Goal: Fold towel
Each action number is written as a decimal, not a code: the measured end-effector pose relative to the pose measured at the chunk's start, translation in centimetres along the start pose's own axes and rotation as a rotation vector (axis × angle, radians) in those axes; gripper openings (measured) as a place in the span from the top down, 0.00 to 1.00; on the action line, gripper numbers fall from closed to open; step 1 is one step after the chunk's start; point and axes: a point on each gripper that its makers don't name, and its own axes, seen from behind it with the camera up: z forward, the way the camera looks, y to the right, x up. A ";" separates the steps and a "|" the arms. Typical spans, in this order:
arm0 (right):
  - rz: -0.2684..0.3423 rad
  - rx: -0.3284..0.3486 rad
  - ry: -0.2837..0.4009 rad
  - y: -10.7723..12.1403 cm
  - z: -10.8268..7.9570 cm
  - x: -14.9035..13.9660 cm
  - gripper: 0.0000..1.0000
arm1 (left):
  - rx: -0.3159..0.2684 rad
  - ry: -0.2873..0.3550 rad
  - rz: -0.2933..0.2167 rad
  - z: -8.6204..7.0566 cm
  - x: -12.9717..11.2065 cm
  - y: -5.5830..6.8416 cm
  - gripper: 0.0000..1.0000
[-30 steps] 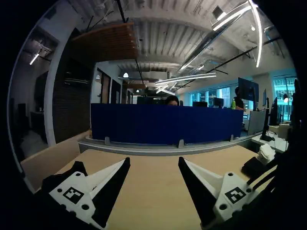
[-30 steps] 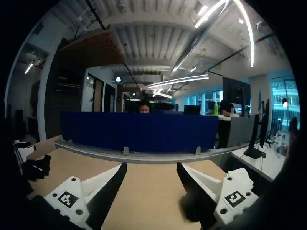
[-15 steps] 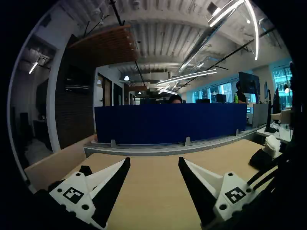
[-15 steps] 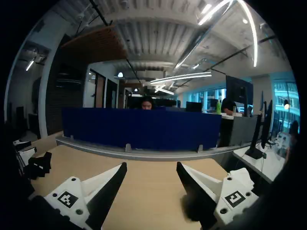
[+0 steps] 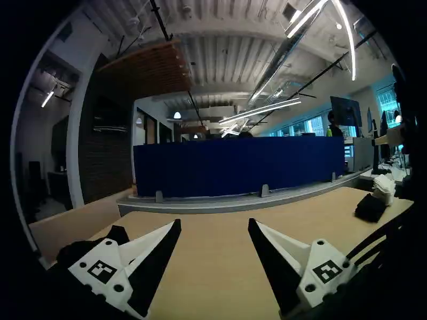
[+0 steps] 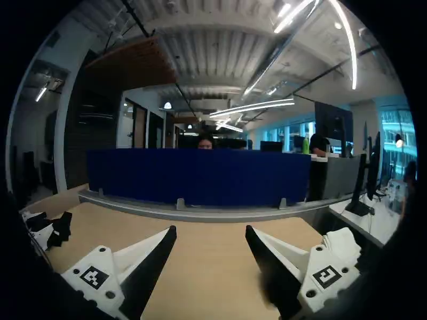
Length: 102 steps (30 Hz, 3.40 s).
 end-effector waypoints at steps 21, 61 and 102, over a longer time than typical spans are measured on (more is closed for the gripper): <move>-0.057 0.026 0.008 -2.4 2.0 -3.7 0.00 | 0.033 0.001 -0.024 1.4 -8.0 -1.1 0.07; 0.014 -0.051 0.115 4.8 0.4 -5.8 0.00 | 0.031 -0.019 -0.047 1.5 -8.4 -1.3 0.06; 0.032 -0.027 0.103 7.3 1.5 -17.0 0.00 | 0.031 -0.019 -0.047 1.6 -8.4 -1.2 0.06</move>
